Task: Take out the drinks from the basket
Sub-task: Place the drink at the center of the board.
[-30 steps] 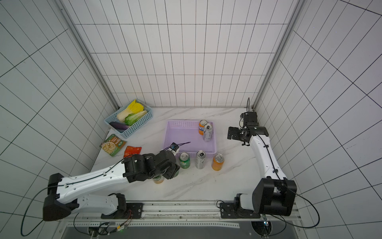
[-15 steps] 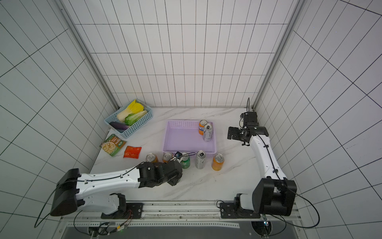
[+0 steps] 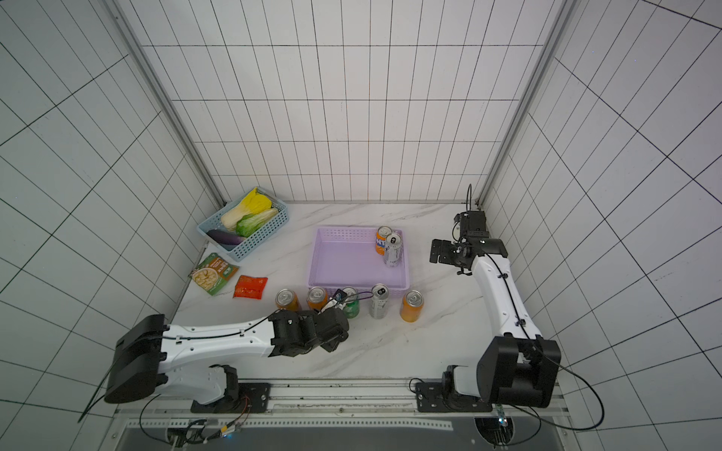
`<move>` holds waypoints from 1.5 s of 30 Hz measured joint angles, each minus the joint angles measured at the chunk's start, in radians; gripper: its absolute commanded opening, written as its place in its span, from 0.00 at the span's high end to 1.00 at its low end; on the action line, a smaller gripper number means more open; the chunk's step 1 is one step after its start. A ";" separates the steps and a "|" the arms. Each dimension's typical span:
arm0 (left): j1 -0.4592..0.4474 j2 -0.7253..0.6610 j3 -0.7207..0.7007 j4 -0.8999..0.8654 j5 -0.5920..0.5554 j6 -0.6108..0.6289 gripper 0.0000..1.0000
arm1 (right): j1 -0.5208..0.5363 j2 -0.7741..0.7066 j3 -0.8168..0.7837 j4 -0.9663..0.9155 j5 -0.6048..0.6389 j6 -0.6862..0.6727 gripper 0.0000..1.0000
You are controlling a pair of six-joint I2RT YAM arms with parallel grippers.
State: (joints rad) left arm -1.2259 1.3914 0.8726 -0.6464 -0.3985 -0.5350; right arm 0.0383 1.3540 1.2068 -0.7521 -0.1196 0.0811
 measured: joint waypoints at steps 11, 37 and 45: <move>-0.004 0.011 -0.006 0.024 -0.031 -0.017 0.24 | 0.000 0.000 0.000 0.000 0.000 0.000 0.01; 0.098 -0.056 0.212 -0.071 -0.055 0.080 0.03 | 0.000 0.000 0.000 0.000 0.000 0.000 0.01; 0.206 -0.021 0.332 -0.068 0.020 0.187 0.03 | 0.000 0.000 0.000 0.000 0.000 0.000 0.01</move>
State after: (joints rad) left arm -1.0203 1.3701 1.2045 -0.7139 -0.3786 -0.3485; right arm 0.0383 1.3540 1.2068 -0.7517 -0.1196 0.0811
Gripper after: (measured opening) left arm 0.964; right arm 0.994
